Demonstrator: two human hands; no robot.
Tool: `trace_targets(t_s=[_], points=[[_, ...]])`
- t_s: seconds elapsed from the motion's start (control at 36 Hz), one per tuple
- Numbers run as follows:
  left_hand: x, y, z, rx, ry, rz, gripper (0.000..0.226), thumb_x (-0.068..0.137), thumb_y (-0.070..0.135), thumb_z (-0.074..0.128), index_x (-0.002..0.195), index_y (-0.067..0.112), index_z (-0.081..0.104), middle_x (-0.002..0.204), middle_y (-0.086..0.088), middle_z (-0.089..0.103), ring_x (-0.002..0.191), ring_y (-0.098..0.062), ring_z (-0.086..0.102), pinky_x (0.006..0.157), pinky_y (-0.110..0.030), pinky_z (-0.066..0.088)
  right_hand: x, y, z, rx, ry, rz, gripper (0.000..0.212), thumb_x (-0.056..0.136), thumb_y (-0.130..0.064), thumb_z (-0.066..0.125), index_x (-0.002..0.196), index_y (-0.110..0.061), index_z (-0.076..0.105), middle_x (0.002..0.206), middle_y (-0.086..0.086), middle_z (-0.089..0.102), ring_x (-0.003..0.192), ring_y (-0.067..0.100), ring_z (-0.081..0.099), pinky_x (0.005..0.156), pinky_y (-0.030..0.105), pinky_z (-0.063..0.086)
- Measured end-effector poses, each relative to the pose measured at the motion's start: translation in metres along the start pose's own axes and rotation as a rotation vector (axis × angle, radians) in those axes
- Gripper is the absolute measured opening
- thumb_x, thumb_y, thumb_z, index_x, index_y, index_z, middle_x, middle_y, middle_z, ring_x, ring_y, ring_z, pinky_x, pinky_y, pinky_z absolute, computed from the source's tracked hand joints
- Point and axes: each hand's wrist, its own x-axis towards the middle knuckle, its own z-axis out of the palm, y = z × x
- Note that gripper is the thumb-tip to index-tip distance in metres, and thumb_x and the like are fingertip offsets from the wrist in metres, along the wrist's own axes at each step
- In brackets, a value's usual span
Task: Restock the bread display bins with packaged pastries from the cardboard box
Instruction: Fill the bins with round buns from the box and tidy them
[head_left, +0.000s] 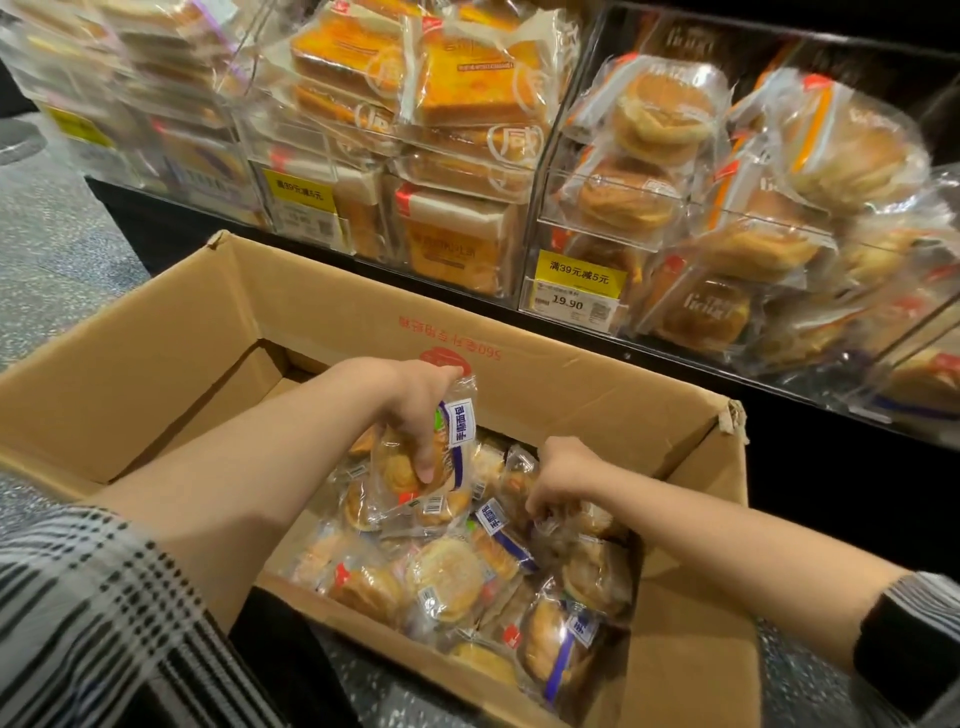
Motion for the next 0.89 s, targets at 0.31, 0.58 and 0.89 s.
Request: trace_targets(t_s=[0.31, 0.58, 0.89], points=[[-0.008, 0.009, -0.002, -0.037, 0.165, 0.008, 0.127, 0.063, 0.025, 0.087, 0.153, 0.018, -0.002, 0.150, -0.009, 0.036, 0.133, -0.028, 0.041, 0.105, -0.039, 0.042, -0.062, 0.043, -0.087, 0.599, -0.394, -0.202, 0.048, 0.069, -0.005, 0.067, 0.114, 0.007, 0.055, 0.097, 0.016, 0.065, 0.078, 0.020, 0.068, 0.063, 0.028, 0.056], [-0.018, 0.046, -0.010, -0.479, 0.284, 0.269, 0.077, 0.061, 0.031, 0.088, 0.122, 0.030, 0.042, 0.113, 0.011, 0.060, 0.101, -0.009, 0.059, 0.079, -0.024, 0.050, -0.096, 0.080, -0.120, 0.979, -0.229, -0.369, 0.041, 0.063, -0.003, 0.065, 0.103, -0.006, 0.056, 0.084, 0.007, 0.067, 0.074, 0.017, 0.063, 0.067, 0.033, 0.053], [-0.025, 0.090, -0.016, -0.759, 0.281, 0.389, 0.067, 0.053, 0.033, 0.086, 0.114, 0.028, 0.059, 0.099, 0.010, 0.071, 0.091, -0.004, 0.067, 0.078, -0.019, 0.050, -0.136, 0.108, -0.127, 0.948, 0.316, -0.327, 0.038, 0.082, -0.003, 0.067, 0.119, -0.004, 0.060, 0.109, 0.018, 0.067, 0.093, 0.023, 0.065, 0.080, 0.031, 0.053]])
